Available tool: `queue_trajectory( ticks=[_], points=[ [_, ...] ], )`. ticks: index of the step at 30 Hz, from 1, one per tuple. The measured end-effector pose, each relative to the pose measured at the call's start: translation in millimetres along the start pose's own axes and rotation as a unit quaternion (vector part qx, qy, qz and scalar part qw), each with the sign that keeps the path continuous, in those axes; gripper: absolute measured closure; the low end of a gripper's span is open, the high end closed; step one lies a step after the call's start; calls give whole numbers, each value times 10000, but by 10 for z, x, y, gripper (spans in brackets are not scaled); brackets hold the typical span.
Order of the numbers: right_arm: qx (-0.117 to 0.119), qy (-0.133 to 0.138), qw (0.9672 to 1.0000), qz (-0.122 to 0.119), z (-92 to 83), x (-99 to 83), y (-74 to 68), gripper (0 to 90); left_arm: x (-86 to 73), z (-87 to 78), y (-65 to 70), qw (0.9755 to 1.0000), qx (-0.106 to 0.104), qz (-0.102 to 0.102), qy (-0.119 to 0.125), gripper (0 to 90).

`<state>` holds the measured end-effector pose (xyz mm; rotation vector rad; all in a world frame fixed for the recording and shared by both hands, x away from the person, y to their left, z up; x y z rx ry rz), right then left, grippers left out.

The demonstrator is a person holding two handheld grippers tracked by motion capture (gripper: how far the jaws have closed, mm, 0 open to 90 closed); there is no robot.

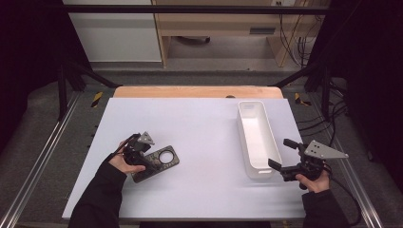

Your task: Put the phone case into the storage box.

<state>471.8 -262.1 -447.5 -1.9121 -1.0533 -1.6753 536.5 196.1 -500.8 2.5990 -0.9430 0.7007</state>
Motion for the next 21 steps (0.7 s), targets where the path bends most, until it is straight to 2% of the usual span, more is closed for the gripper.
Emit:
queue_trajectory(
  ticks=[21],
  points=[
    [6, -9, 10000, 6, 2, -2, -2, 4, -61, 145, 20, 9993, 7, 123, -343, 14]
  ],
)
Point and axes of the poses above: each handheld gripper's, and its own axes: z roughly forward along the jaws, x roughly out of its top, y roughly to its right, the point moved 6 cm from there along z, roughly forward along the jaws, and after that the axes turned 15 degrees about -z, right-handed, at the moved point
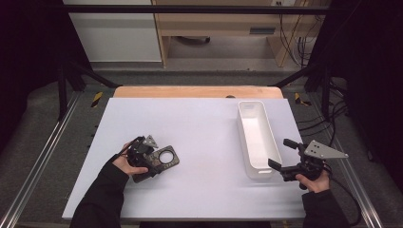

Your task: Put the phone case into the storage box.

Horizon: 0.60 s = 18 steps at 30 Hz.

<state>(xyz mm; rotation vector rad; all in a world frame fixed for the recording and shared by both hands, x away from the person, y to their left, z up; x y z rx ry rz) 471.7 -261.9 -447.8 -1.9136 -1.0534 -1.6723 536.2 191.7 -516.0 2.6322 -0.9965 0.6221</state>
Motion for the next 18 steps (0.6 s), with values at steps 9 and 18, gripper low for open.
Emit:
queue_trajectory(
  ticks=[9, 18],
  points=[
    [2, -1, 10000, 3, 0, 0, 0, 4, -17, 28, -3, 9999, -22, 72, -116, 42],
    [6, -10, 10000, 0, 3, -2, -1, 4, -17, 32, -4, 9998, -71, 135, -150, 67]
  ],
)
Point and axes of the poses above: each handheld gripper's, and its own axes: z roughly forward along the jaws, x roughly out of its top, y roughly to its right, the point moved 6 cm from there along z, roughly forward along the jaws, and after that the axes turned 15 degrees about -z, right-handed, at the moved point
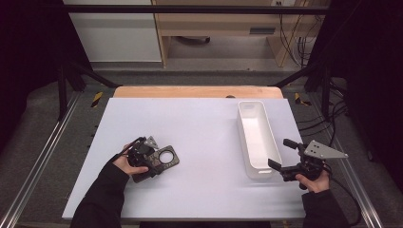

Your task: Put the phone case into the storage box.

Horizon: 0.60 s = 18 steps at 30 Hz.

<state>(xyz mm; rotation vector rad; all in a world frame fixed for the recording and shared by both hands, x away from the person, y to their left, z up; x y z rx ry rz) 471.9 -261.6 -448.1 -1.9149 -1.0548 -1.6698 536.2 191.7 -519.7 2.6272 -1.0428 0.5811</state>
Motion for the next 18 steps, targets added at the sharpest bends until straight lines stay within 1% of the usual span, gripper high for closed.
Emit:
queue_trajectory(
  ticks=[6, 18],
  points=[
    [5, 1, 10000, -2, 1, 0, -1, 4, 0, 4, 3, 9999, 30, 112, -3, 75],
    [15, 0, 10000, -8, 5, -1, -2, 4, 3, 6, 3, 9998, -2, 200, -60, 81]
  ],
)
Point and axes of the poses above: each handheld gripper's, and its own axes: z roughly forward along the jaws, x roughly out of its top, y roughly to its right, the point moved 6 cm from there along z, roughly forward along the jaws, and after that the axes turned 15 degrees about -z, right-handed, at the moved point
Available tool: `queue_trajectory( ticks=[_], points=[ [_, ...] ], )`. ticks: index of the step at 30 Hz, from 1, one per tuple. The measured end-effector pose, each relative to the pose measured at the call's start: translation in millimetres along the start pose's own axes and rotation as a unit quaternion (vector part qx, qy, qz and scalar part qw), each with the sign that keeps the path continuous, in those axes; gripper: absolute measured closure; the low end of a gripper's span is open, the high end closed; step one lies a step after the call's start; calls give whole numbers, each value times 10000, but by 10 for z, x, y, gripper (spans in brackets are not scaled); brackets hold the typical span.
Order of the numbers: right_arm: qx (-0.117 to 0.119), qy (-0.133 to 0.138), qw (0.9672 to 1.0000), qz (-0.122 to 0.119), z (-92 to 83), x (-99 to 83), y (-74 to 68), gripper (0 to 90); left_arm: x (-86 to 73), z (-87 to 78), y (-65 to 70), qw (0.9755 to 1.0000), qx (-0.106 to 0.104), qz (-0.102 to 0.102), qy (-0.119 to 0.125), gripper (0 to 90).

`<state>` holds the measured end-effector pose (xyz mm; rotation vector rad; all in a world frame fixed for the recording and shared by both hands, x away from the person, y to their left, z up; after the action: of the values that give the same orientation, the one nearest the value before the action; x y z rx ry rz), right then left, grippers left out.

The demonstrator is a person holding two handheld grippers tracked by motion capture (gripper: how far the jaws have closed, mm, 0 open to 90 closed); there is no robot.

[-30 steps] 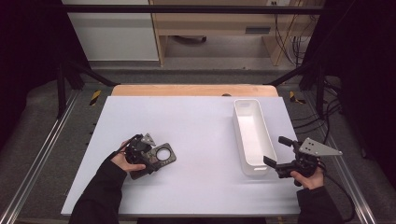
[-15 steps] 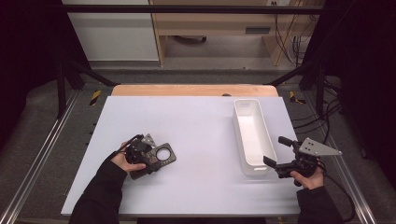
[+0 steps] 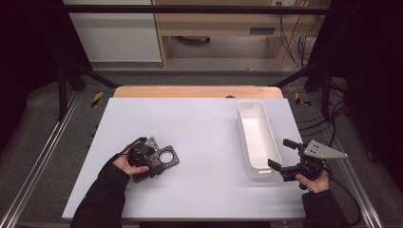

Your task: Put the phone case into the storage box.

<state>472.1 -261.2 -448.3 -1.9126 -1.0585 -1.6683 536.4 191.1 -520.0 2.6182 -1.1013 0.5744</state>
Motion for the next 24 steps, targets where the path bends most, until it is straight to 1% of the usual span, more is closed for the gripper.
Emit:
queue_trajectory(
  ticks=[10, 16, 21, 24],
  points=[
    [-4, -1, 10000, 18, -4, 2, 0, 4, -1, 4, -1, 10000, -21, 11, -7, 80],
    [-2, 5, 10000, 26, -6, 4, 0, 4, 9, 5, 7, 10000, 31, -24, -81, 82],
    [-1, -2, 10000, 26, -3, 2, 0, 4, 10, -3, 12, 9999, 29, -56, -97, 100],
    [4, 0, 10000, 25, -2, 2, -2, 4, 9, -7, 15, 9999, 35, -27, -95, 105]
  ],
)
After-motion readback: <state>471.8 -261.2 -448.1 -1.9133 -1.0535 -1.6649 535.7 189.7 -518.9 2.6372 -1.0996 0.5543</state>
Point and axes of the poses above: each handheld gripper's, and its own axes: z roughly forward along the jaws, x roughly out of its top, y roughly to its right, the point moved 6 cm from there along z, roughly forward along the jaws, and after that the axes turned 15 degrees about -z, right-handed, at the moved point
